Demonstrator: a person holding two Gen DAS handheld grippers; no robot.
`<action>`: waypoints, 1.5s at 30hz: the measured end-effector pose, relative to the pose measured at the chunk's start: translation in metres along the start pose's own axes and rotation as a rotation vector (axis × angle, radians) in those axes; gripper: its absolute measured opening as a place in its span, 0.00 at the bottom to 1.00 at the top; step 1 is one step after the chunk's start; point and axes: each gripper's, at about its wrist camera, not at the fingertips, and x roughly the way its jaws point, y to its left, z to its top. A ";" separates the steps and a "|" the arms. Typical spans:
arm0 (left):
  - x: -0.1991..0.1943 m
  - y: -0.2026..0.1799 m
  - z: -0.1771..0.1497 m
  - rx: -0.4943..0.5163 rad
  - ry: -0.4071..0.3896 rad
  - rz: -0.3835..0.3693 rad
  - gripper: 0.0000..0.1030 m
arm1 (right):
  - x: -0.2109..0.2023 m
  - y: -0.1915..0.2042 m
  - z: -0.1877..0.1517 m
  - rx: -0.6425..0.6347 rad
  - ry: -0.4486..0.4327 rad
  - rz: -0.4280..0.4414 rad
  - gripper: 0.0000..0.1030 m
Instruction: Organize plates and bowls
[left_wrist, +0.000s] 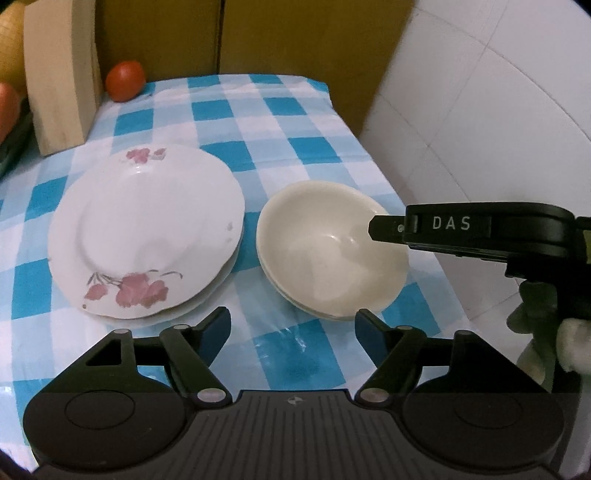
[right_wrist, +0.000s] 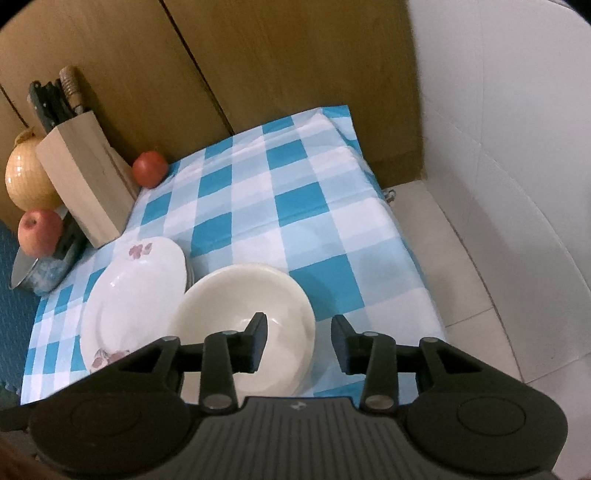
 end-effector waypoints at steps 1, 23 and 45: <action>0.002 0.000 0.000 -0.008 0.002 0.006 0.78 | 0.003 0.000 0.000 -0.006 0.008 0.000 0.35; 0.006 0.036 -0.003 -0.262 0.020 -0.121 0.80 | 0.033 -0.020 0.009 0.025 0.088 0.065 0.35; 0.019 0.002 -0.010 -0.133 0.066 -0.109 0.50 | 0.015 -0.026 -0.018 0.050 0.223 0.122 0.12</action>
